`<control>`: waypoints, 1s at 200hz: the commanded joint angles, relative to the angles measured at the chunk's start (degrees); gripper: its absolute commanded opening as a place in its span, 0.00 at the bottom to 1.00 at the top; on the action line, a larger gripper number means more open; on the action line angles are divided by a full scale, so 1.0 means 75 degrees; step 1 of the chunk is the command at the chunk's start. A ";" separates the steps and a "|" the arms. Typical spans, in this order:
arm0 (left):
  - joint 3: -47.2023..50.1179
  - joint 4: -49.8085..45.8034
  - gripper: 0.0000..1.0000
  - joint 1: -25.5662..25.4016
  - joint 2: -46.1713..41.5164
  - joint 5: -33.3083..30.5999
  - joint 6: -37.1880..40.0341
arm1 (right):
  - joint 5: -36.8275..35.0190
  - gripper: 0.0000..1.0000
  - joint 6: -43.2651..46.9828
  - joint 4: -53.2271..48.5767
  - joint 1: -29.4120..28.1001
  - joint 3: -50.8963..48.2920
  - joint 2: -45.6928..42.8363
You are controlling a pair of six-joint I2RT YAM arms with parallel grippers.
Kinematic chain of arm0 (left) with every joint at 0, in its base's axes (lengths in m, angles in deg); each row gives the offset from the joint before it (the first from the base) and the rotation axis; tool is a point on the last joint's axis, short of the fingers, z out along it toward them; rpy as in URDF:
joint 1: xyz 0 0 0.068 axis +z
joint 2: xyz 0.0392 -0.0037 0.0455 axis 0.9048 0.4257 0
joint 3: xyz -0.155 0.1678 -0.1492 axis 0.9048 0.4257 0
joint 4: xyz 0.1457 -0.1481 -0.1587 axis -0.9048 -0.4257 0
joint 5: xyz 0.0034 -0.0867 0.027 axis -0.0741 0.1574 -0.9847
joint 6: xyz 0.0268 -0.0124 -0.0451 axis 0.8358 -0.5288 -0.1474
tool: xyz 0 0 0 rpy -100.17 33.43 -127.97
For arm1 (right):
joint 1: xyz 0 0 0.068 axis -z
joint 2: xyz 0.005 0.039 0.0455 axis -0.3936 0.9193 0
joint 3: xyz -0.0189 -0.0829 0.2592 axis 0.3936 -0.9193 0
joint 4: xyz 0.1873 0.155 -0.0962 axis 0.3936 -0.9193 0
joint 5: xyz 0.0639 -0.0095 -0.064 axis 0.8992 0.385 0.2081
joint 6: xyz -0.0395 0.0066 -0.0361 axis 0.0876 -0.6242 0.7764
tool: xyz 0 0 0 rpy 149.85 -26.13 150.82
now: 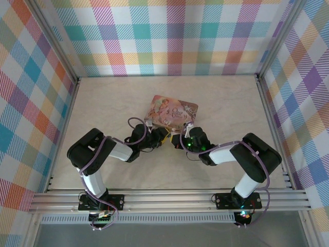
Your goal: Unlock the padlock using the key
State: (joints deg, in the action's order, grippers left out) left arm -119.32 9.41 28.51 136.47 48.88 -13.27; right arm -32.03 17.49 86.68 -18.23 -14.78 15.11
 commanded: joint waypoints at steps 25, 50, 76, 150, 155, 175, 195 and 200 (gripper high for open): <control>-0.0141 0.0314 0.17 -0.0165 0.0183 -0.0013 -0.0129 | 0.0257 0.00 -0.0225 0.0191 -0.0104 0.0354 0.0120; -0.0135 0.0292 0.10 -0.0176 0.0174 -0.0048 -0.0151 | 0.0272 0.00 -0.0243 0.0141 -0.0104 0.0382 0.0132; -0.0130 0.0244 0.07 -0.0176 0.0121 -0.0099 -0.0154 | 0.0278 0.00 -0.0242 0.0138 -0.0104 0.0340 0.0077; -0.0153 -0.0003 0.01 -0.0176 -0.0065 -0.0192 -0.0391 | -0.0119 0.28 0.0069 -0.0162 -0.0060 -0.0021 -0.0407; -0.0174 -0.0014 0.00 -0.0176 -0.0063 -0.0197 -0.0421 | -0.0171 0.31 0.0136 -0.0236 -0.0045 -0.0066 -0.0474; -0.0143 -0.0127 0.00 -0.0176 -0.0155 -0.0235 -0.0470 | -0.0414 0.40 0.0493 -0.0718 0.0024 -0.0205 -0.0860; -0.0155 -0.0376 0.00 -0.0176 -0.0265 -0.0294 -0.0458 | -0.0811 0.50 0.1301 -0.1853 0.0081 -0.0179 -0.1544; -0.0143 -0.0417 0.00 -0.0176 -0.0290 -0.0306 -0.0467 | -0.0935 0.53 0.1569 -0.2160 0.0086 -0.0155 -0.1752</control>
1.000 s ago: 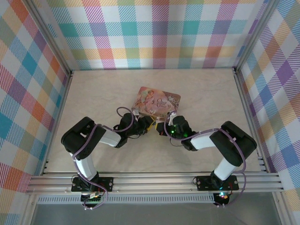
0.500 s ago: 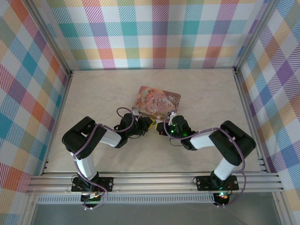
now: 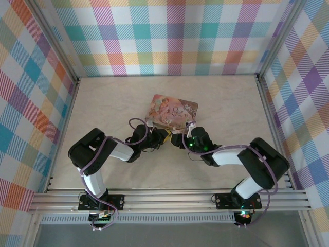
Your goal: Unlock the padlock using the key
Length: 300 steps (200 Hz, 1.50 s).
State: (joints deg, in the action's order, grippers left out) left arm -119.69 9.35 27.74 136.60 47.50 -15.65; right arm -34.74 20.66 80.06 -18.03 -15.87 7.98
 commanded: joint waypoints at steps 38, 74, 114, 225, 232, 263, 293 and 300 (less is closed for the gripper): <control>-0.0136 -0.0599 0.00 -0.0074 -0.0418 -0.0158 -0.0255 | -0.1325 0.70 0.4227 -0.3087 0.0069 0.0529 -0.2323; -0.0237 -0.0847 0.00 -0.0074 -0.0454 -0.0086 -0.0465 | -0.0938 0.79 0.7539 -0.2692 0.0069 0.0409 -0.3203; -0.0355 -0.1042 0.00 -0.0074 -0.0511 -0.0029 -0.0664 | -0.0588 0.84 1.0266 -0.2845 0.0069 0.0278 -0.3592; -0.0641 -0.1440 0.00 -0.0074 -0.0583 0.0112 -0.0821 | -0.0993 0.76 1.1809 -0.2325 -0.0389 0.0222 -0.1968; -0.0660 -0.1455 0.00 -0.0074 -0.0572 0.0127 -0.0826 | -0.1024 0.74 1.1757 -0.2161 -0.0417 0.0212 -0.1828; -0.0707 -0.1473 0.00 -0.0074 -0.0562 0.0144 -0.0864 | -0.1037 0.66 1.1568 -0.1845 -0.0493 0.0329 -0.1205; -0.0769 -0.1518 0.00 -0.0074 -0.0561 0.0188 -0.0862 | -0.1091 0.54 1.1514 -0.1468 -0.0499 0.0334 -0.0775; -0.0771 -0.1529 0.00 -0.0074 -0.0559 0.0181 -0.0856 | -0.1101 0.52 1.1514 -0.1410 -0.0494 0.0326 -0.0705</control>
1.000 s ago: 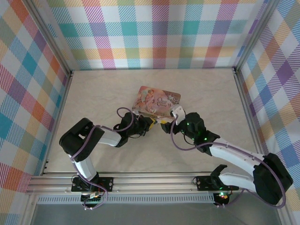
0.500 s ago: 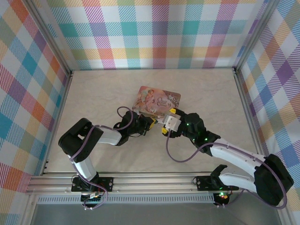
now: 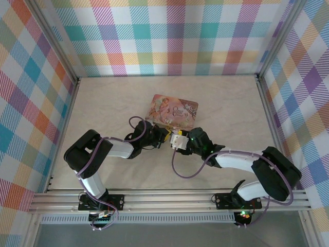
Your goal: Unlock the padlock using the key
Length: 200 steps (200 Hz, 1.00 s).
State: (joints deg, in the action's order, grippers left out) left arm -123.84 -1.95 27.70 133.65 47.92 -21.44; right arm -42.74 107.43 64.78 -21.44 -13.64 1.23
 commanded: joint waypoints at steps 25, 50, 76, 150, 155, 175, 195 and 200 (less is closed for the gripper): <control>-0.0217 -0.0068 0.00 -0.0066 -0.0172 0.0138 -0.0083 | -0.0102 0.45 -0.0101 0.0800 -0.0045 0.0100 0.0440; -0.0234 -0.0086 0.00 -0.0069 -0.0172 0.0144 -0.0081 | -0.0129 0.39 -0.0114 0.0899 -0.0037 0.0197 0.0636; -0.0235 -0.0104 0.00 -0.0069 -0.0172 0.0153 -0.0083 | -0.0174 0.33 -0.0158 0.1020 -0.0039 0.0300 0.0842; -0.0276 -0.0121 0.00 -0.0070 -0.0125 0.0198 -0.0085 | -0.0371 0.27 -0.0233 0.1183 -0.0039 0.0526 0.1162; -0.0276 -0.0130 0.00 -0.0071 -0.0119 0.0197 -0.0084 | -0.0388 0.27 -0.0237 0.1194 -0.0039 0.0521 0.1179; -0.0276 -0.0144 0.00 -0.0078 -0.0121 0.0197 -0.0081 | -0.0447 0.24 -0.0230 0.1216 -0.0038 0.0529 0.1259; -0.0276 -0.0151 0.00 -0.0080 -0.0108 0.0209 -0.0084 | -0.0515 0.22 -0.0277 0.1213 -0.0039 0.0591 0.1359; -0.0279 -0.0151 0.00 -0.0079 -0.0112 0.0209 -0.0093 | -0.0515 0.22 -0.0289 0.1213 -0.0036 0.0594 0.1381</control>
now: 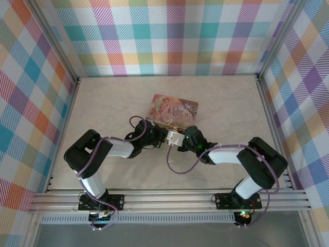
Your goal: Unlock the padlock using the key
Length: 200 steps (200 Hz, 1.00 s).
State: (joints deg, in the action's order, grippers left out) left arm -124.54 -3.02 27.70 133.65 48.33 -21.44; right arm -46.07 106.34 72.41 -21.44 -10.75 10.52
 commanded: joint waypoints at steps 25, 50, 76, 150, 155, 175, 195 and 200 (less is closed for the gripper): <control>-0.0188 -0.0003 0.00 -0.0080 -0.0086 0.0165 -0.0095 | -0.0105 0.19 -0.0201 0.0231 -0.0045 0.0241 0.0219; -0.0185 -0.0007 0.00 -0.0074 -0.0084 0.0165 -0.0092 | -0.0154 0.15 -0.0267 0.0255 -0.0039 0.0254 0.0276; -0.0188 0.0010 0.00 -0.0074 -0.0072 0.0176 -0.0095 | -0.0252 0.11 -0.0363 0.0274 -0.0039 0.0285 0.0292; -0.0197 0.0009 0.00 -0.0101 -0.0038 0.0190 -0.0107 | -0.0283 0.00 -0.0774 0.0071 -0.0039 0.0392 0.0118; -0.0198 0.0017 0.00 -0.0104 -0.0040 0.0195 -0.0109 | -0.0294 0.00 -0.0857 0.0015 -0.0039 0.0430 0.0095; -0.0186 0.0016 0.00 -0.0116 -0.0043 0.0178 -0.0113 | -0.0239 0.00 -0.1231 -0.0081 -0.0039 0.0464 -0.0059; -0.0192 0.0022 0.00 -0.0115 -0.0032 0.0171 -0.0113 | -0.0144 0.00 -0.1623 -0.0162 -0.0036 0.0462 -0.0195; -0.0189 0.0023 0.00 -0.0127 -0.0026 0.0171 -0.0118 | -0.0122 0.00 -0.1723 -0.0176 -0.0039 0.0456 -0.0224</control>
State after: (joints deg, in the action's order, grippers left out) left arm -124.87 -3.55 27.70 133.65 47.70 -21.47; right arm -47.88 98.91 70.40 -21.49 -9.44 11.15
